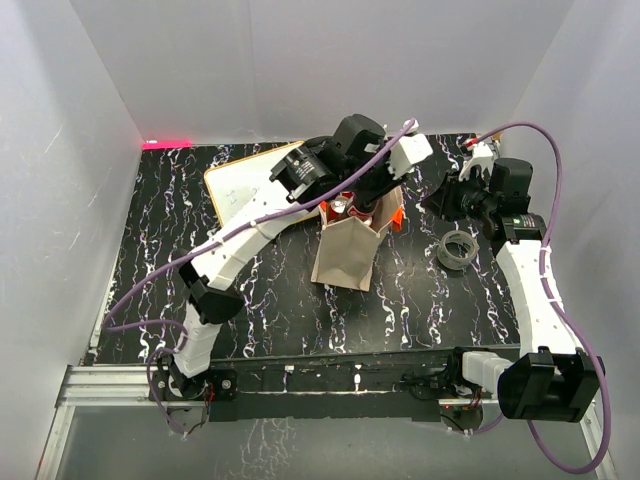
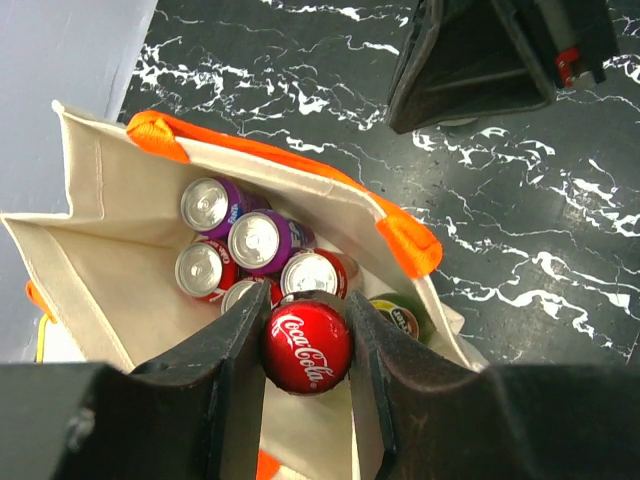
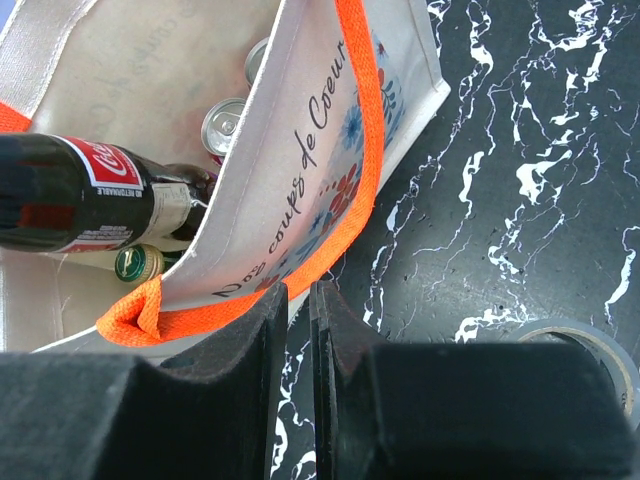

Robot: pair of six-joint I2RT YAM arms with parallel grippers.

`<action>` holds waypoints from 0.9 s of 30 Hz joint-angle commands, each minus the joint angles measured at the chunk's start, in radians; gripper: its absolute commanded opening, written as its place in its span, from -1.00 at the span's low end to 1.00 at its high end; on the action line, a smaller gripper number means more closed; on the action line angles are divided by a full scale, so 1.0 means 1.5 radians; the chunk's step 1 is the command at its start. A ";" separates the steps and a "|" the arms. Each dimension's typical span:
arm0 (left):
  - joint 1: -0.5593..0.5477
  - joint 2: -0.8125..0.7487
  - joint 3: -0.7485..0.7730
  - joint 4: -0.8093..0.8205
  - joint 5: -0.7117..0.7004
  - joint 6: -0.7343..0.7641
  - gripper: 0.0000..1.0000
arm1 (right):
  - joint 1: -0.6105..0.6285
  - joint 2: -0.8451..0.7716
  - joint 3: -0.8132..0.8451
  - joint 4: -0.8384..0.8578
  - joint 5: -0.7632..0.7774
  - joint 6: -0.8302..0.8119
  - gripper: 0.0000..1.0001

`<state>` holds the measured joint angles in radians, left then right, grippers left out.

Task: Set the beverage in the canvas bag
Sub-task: Place the drink in the canvas bag.

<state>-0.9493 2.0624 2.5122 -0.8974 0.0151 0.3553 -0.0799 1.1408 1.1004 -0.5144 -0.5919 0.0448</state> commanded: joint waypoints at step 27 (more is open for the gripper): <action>0.024 -0.158 -0.009 0.043 -0.073 0.034 -1.00 | -0.003 0.002 0.000 0.043 -0.009 0.010 -0.63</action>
<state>-0.9157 1.9659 2.4535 -0.9150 -0.0376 0.3588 -0.0799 1.1419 1.0897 -0.5114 -0.5987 0.0547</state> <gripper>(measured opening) 0.306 0.186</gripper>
